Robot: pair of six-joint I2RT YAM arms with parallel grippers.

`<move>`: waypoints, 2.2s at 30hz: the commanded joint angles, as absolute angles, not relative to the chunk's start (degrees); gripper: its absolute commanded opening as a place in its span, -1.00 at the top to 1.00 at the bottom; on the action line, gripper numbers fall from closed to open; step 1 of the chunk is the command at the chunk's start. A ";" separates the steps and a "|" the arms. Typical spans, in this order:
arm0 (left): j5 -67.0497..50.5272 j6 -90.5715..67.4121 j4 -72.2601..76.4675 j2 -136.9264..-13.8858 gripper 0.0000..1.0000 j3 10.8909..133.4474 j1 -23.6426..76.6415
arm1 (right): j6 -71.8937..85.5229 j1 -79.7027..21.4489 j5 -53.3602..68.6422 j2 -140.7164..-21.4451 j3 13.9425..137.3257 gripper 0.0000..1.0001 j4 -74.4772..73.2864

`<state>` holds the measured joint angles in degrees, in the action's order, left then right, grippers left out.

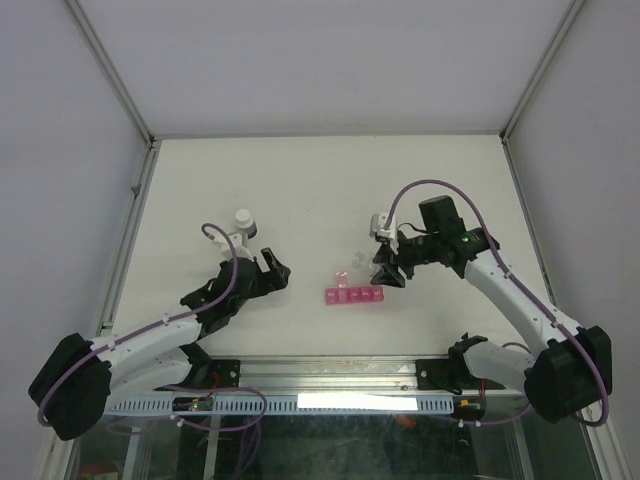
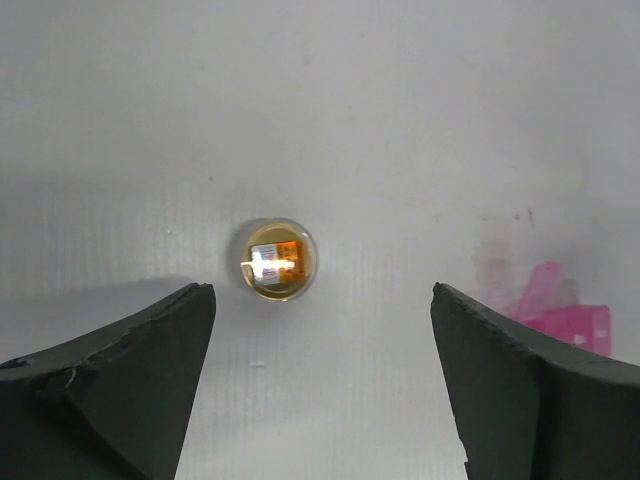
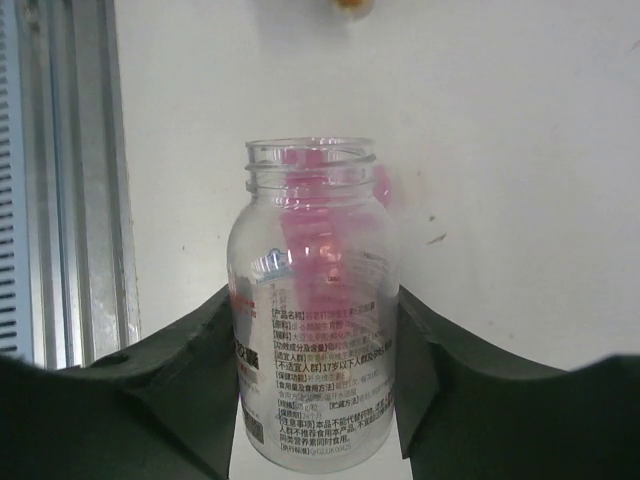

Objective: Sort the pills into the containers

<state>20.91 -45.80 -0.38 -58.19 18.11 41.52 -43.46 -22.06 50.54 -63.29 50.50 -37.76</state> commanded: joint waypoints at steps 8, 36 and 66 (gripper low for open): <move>9.48 -34.07 13.76 -30.85 -0.98 6.03 41.11 | -51.77 -32.56 29.34 -72.85 50.13 1.00 -40.13; 13.73 -32.61 7.86 -25.14 -0.98 6.22 41.06 | -48.18 -48.83 6.72 -88.21 60.06 1.00 -48.02; 13.21 -33.29 5.05 -20.96 -0.98 5.98 41.08 | -45.79 -56.58 -8.40 -94.92 69.90 1.00 -57.67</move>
<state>13.37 -33.54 4.25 -21.56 5.72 41.52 -46.37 -56.10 -6.57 -96.16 67.00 -55.99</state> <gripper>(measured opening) 0.990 0.543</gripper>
